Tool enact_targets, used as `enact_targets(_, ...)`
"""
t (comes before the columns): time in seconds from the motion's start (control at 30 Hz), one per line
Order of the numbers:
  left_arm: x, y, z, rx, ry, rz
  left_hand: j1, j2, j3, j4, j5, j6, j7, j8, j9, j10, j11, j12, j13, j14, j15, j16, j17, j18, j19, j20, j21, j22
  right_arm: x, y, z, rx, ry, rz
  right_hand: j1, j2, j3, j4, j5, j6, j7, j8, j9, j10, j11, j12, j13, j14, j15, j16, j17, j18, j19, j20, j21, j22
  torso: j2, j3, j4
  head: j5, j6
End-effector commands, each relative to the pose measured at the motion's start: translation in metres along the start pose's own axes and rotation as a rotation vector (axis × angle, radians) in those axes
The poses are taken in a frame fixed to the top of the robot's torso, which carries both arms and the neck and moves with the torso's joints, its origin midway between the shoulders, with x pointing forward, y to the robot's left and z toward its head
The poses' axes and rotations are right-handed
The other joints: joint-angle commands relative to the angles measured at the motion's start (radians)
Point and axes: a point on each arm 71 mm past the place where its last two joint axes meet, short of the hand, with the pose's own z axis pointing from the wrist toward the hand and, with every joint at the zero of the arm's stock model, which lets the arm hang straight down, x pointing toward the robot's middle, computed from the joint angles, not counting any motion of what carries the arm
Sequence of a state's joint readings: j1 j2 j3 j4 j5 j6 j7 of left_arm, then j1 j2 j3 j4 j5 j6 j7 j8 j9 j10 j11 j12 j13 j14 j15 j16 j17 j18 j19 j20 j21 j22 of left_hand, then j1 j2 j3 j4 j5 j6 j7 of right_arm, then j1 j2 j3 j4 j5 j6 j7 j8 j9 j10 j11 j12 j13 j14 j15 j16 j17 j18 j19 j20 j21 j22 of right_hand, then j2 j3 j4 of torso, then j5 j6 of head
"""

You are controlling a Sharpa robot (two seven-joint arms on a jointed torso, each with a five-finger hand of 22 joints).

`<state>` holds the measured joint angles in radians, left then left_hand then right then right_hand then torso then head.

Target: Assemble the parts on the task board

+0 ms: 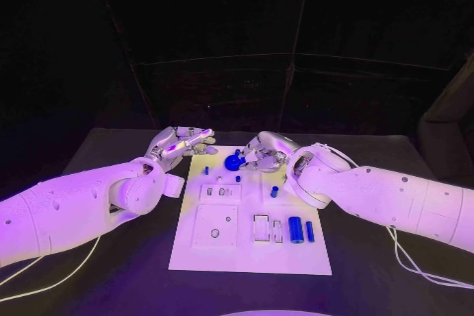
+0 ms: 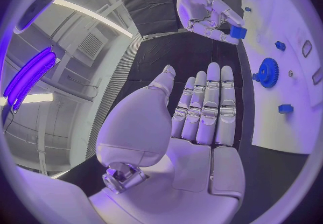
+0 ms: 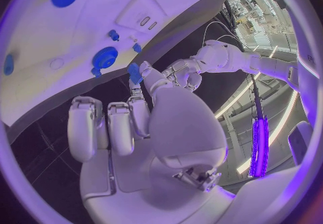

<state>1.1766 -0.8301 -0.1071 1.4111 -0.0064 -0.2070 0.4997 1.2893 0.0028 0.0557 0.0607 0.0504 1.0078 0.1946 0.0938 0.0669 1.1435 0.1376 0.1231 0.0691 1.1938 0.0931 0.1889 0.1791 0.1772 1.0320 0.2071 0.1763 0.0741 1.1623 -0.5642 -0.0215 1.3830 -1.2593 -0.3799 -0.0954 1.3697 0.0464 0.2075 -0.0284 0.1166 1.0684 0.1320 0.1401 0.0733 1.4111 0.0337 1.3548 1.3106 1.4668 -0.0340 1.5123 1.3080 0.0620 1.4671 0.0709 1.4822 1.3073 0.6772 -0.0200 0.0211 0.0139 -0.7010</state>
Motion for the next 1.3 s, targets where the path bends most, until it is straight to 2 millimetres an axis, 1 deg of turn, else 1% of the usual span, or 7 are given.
enact_targets(0.03,0.0,-0.002,0.001,0.011,-0.002,-0.01,0.0,0.013,0.001,-0.005,-0.003,0.004,0.005,-0.005,-0.001,0.001,0.003,-0.005,-0.001,-0.004,0.001,-0.004,0.001,0.005,0.008,0.002,-0.005,-0.001,0.012,0.001,0.004,0.047,0.057,-0.06,-0.012,0.0,0.007,0.005,0.003,0.021,-0.018,0.003,0.001,-0.004,-0.004,-0.009,0.028,0.074,-0.008,0.002,0.119,-0.019,0.016,-0.006,-0.001,0.054,-0.005,-0.003,0.0051,0.005,-0.006)
enact_targets(0.13,-0.001,-0.002,0.001,0.011,-0.005,-0.011,0.0,0.013,0.001,-0.005,-0.003,0.004,0.005,-0.005,-0.001,0.001,0.003,-0.005,-0.001,-0.004,0.001,-0.004,0.001,0.005,0.008,0.002,-0.005,-0.001,0.023,0.007,0.008,0.044,0.079,-0.076,-0.013,-0.001,0.008,0.004,0.006,0.02,-0.018,0.002,0.001,-0.004,-0.004,-0.009,0.027,0.074,-0.008,0.001,0.118,-0.019,0.016,-0.006,-0.002,0.053,-0.005,-0.0029,0.0044,0.011,-0.01)
enact_targets(0.53,0.0,-0.001,0.003,0.011,-0.006,-0.012,0.001,0.014,0.001,-0.006,-0.003,0.005,0.005,-0.005,-0.001,0.001,0.003,-0.006,-0.001,-0.004,0.002,-0.004,0.001,0.006,0.009,0.002,-0.006,-0.002,0.056,0.018,0.011,0.026,0.145,-0.119,-0.013,-0.003,0.01,0.002,0.011,0.02,-0.018,0.002,0.0,-0.005,-0.004,-0.011,0.026,0.074,-0.008,0.001,0.118,-0.018,0.016,-0.006,-0.002,0.052,-0.002,0.0005,0.0048,0.016,-0.02)
enact_targets(0.6,0.0,-0.001,0.004,0.011,-0.006,-0.012,0.001,0.014,0.001,-0.006,-0.003,0.005,0.005,-0.005,-0.001,0.001,0.003,-0.006,-0.001,-0.004,0.002,-0.004,0.001,0.006,0.009,0.002,-0.006,-0.002,0.059,0.019,0.012,0.026,0.149,-0.122,-0.014,-0.004,0.011,0.002,0.013,0.02,-0.018,0.001,0.0,-0.005,-0.004,-0.011,0.026,0.074,-0.008,0.001,0.118,-0.018,0.016,-0.006,-0.002,0.052,-0.003,0.0004,0.0053,0.016,-0.025)
enact_targets(0.73,0.001,-0.001,0.004,0.011,-0.004,-0.013,0.001,0.014,0.001,-0.006,-0.003,0.005,0.005,-0.005,-0.001,0.001,0.003,-0.006,-0.001,-0.004,0.002,-0.004,0.001,0.006,0.009,0.002,-0.006,-0.002,0.064,0.02,0.013,0.027,0.156,-0.128,-0.014,-0.004,0.012,0.002,0.015,0.02,-0.018,0.001,0.0,-0.005,-0.004,-0.012,0.026,0.074,-0.008,0.0,0.118,-0.018,0.016,-0.006,-0.002,0.052,-0.003,0.0,0.006,0.018,-0.028)
enact_targets(1.13,0.0,-0.001,0.004,0.011,-0.005,-0.012,0.002,0.015,0.001,-0.007,-0.003,0.005,0.005,-0.006,-0.001,0.002,0.003,-0.007,-0.001,-0.004,0.002,-0.005,0.002,0.006,0.009,0.002,-0.007,-0.002,0.068,0.019,0.014,0.033,0.174,-0.146,-0.02,-0.01,0.013,0.001,0.02,0.018,-0.017,-0.001,-0.002,-0.007,-0.003,-0.014,0.024,0.074,-0.008,0.0,0.118,-0.018,0.015,-0.006,-0.004,0.05,-0.002,0.0014,0.0035,0.021,-0.031)
enact_targets(1.3,0.001,-0.001,0.004,0.011,-0.004,-0.013,0.002,0.015,0.001,-0.007,-0.003,0.005,0.005,-0.006,-0.001,0.002,0.003,-0.007,-0.001,-0.004,0.002,-0.005,0.002,0.006,0.009,0.002,-0.007,-0.002,0.07,0.018,0.014,0.036,0.187,-0.152,-0.027,-0.017,0.013,0.001,0.018,0.015,-0.015,-0.004,-0.003,-0.008,-0.001,-0.016,0.023,0.074,-0.007,0.0,0.117,-0.018,0.015,-0.006,-0.004,0.049,-0.002,0.0017,0.0045,0.021,-0.033)
